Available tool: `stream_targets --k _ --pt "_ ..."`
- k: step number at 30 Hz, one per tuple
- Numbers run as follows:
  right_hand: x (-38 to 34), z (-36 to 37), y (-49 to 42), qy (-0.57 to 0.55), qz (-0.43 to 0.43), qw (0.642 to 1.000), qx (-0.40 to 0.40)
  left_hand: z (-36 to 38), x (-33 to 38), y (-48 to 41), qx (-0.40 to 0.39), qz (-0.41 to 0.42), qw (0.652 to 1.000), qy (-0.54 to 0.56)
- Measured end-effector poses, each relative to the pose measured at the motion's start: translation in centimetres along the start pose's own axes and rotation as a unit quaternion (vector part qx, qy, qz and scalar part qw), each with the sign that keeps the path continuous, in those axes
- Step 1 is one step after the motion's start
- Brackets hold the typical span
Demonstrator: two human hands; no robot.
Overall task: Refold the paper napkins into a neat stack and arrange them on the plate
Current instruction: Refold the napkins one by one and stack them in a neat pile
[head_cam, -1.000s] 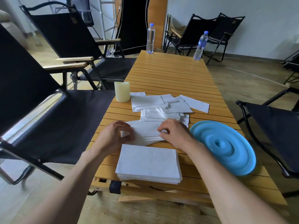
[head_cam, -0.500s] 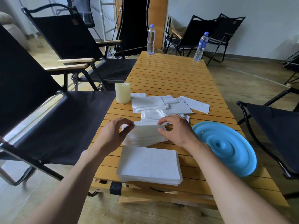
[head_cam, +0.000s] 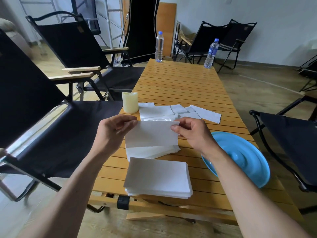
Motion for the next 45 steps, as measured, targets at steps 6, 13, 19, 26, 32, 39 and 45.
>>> stream_targets --k 6,13,19,26,32,39,45 --pt "-1.2 0.3 0.3 -0.024 -0.019 0.999 0.025 -0.4 0.3 -0.1 -0.006 -0.004 1.000 0.019" --pt "-3.6 0.7 0.8 -0.071 -0.102 0.992 0.027 -1.2 2.6 -0.3 0.019 0.036 0.996 0.079" --pt "-3.7 0.3 0.8 -0.087 -0.093 0.991 0.046 -1.7 4.3 -0.3 0.038 0.063 0.994 0.074" --pt "-2.4 0.3 0.6 -0.071 -0.029 0.996 0.043 -1.2 4.2 -0.1 0.027 0.057 0.994 0.091" --pt "-3.2 0.2 0.8 -0.139 -0.018 0.989 0.056 -1.0 3.2 -0.3 0.018 0.026 0.996 0.084" --pt "-3.2 -0.3 1.6 -0.134 0.148 0.980 0.010 -0.9 1.7 -0.2 -0.078 -0.150 0.983 0.069" --pt "-2.8 -1.6 3.9 -0.014 0.325 0.938 -0.123 -1.8 0.8 1.3 -0.265 -0.288 0.920 0.003"
Point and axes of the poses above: each hand's wrist, its own y-axis away from the middle knuckle, its own z-axis out of the palm, x = y × z, the point moved 2 cm from there along -y, towards the middle knuckle, and after that the axes turned 12 degrees about -y, right-handed, at the moved point
